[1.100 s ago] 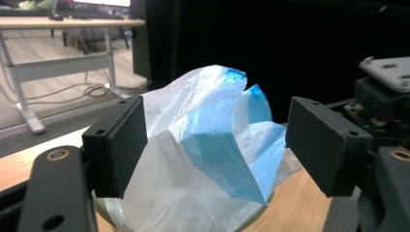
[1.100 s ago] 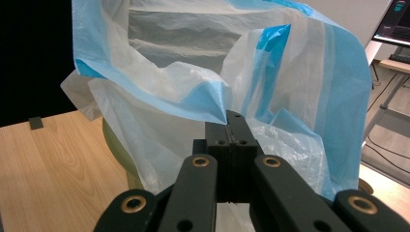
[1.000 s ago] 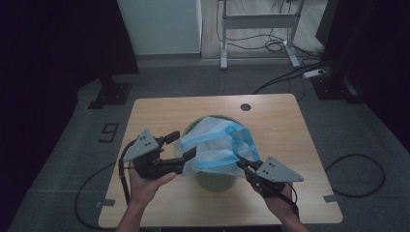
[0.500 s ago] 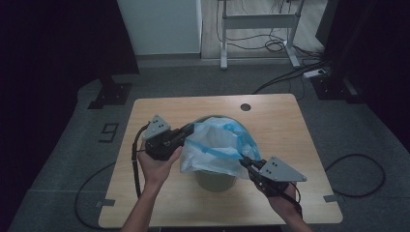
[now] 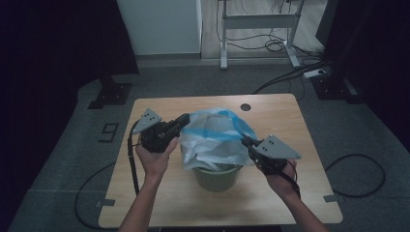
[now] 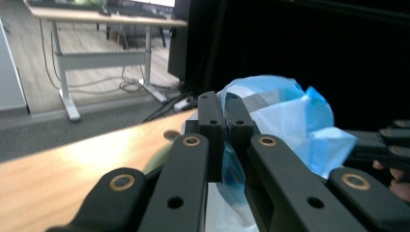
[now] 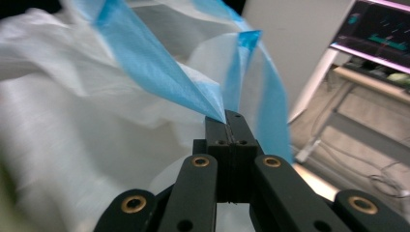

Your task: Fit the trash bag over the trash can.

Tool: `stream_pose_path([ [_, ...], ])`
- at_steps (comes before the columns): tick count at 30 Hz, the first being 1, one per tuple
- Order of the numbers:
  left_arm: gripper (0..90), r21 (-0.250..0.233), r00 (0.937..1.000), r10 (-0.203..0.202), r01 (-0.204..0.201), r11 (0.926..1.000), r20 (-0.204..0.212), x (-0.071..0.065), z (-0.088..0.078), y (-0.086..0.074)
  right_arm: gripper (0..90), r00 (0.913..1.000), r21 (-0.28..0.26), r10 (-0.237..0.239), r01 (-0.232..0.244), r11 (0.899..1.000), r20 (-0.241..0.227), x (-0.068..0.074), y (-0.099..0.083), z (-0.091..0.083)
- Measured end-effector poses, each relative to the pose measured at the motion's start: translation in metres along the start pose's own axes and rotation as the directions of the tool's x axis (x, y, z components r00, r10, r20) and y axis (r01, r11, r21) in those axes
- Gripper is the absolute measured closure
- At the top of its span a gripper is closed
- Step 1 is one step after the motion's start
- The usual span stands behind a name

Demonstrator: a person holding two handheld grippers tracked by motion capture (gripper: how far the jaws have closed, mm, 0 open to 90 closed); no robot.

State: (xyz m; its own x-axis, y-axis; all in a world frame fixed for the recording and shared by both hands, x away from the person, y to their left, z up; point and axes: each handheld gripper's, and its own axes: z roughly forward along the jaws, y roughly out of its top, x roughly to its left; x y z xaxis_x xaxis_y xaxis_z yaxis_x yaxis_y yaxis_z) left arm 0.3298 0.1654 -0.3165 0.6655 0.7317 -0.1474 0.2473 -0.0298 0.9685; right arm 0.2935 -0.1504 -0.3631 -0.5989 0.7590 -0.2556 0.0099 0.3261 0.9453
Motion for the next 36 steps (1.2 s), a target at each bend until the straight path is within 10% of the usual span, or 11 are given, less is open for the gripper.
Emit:
stream_pose_path([
  [11,86.8,-0.024,0.9973,0.047,-0.046,0.9987,0.056,-0.011,0.002,-0.002,89.1,0.9972,-0.053,0.059,-0.056,0.997,0.045,-0.025,0.017,0.001],
  [28,85.6,0.032,0.9885,-0.052,0.048,0.9984,0.142,-0.017,-0.053,-0.090,89.0,0.9760,-0.039,0.127,-0.136,0.990,-0.177,0.041,-0.044,-0.047],
  [36,85.4,0.065,0.9868,-0.081,0.072,0.9953,0.140,-0.016,-0.056,-0.116,89.1,0.9720,-0.002,0.122,-0.125,0.992,-0.201,0.058,-0.069,-0.056],
])
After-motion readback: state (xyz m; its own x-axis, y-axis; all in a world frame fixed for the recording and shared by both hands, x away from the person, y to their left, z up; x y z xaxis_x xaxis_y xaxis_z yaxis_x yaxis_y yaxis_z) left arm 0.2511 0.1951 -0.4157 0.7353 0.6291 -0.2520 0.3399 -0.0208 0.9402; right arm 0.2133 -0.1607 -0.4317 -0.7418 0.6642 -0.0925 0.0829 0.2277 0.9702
